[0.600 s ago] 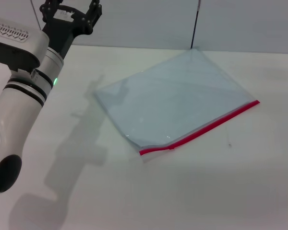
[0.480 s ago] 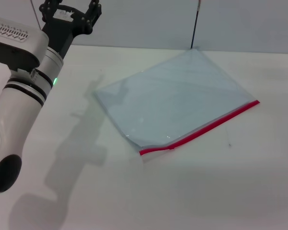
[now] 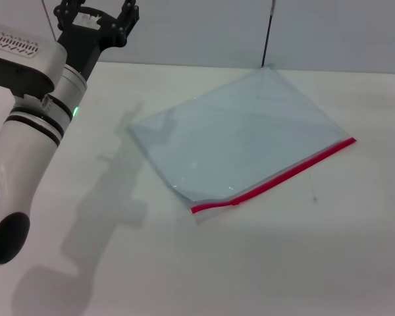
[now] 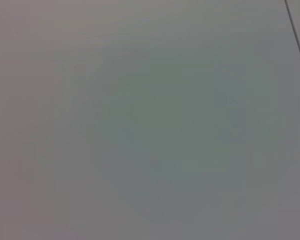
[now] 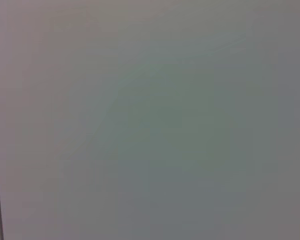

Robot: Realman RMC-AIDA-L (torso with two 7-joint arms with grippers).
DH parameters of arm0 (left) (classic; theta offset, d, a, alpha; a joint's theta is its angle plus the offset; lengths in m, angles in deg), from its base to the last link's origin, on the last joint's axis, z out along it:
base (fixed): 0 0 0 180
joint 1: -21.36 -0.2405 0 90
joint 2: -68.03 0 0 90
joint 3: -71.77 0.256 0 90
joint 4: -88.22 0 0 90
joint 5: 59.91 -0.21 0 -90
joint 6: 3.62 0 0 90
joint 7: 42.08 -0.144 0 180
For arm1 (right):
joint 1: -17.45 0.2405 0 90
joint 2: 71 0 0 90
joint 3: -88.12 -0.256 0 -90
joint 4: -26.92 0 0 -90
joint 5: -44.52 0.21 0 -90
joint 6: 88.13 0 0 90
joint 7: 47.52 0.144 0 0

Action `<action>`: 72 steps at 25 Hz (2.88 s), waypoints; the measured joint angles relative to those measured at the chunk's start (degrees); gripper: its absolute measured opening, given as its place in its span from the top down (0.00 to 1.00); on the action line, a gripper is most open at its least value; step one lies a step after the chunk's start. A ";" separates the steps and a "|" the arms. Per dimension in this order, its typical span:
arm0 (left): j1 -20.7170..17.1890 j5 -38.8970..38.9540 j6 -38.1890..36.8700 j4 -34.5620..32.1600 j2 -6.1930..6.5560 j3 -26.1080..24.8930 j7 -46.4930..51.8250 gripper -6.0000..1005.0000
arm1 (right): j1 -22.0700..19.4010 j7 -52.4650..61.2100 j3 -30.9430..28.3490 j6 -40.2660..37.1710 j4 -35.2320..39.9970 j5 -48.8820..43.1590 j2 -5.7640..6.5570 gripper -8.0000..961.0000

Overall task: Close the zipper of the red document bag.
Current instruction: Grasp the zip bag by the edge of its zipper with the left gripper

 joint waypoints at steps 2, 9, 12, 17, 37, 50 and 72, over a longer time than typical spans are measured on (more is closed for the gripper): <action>0.00 0.00 0.13 0.00 0.00 0.00 0.00 0.26 | 0.00 0.00 0.00 0.05 0.00 0.00 0.00 0.29; 0.30 0.00 0.92 0.10 -0.02 0.11 0.47 0.26 | 0.15 0.00 -0.06 1.88 0.00 0.00 0.10 0.29; 0.32 -0.03 2.47 0.96 0.00 0.11 0.48 0.26 | 0.36 0.00 -0.09 2.21 0.00 0.00 0.10 0.29; -0.20 -0.52 7.48 5.02 0.48 0.02 0.40 0.26 | 0.29 0.00 -0.10 2.24 0.00 0.00 0.09 0.29; -5.42 -2.99 58.63 38.78 3.10 -6.27 -12.81 0.26 | 0.40 0.00 -0.45 2.38 0.00 -0.02 0.09 0.29; 0.42 -2.25 98.77 48.03 0.85 -13.47 -21.48 0.26 | 0.84 0.00 -0.51 2.98 0.00 0.00 0.17 0.29; 10.49 -6.73 130.22 50.61 -0.06 -12.25 -23.61 0.26 | 1.68 0.00 -0.53 4.30 -0.80 -0.11 0.17 0.29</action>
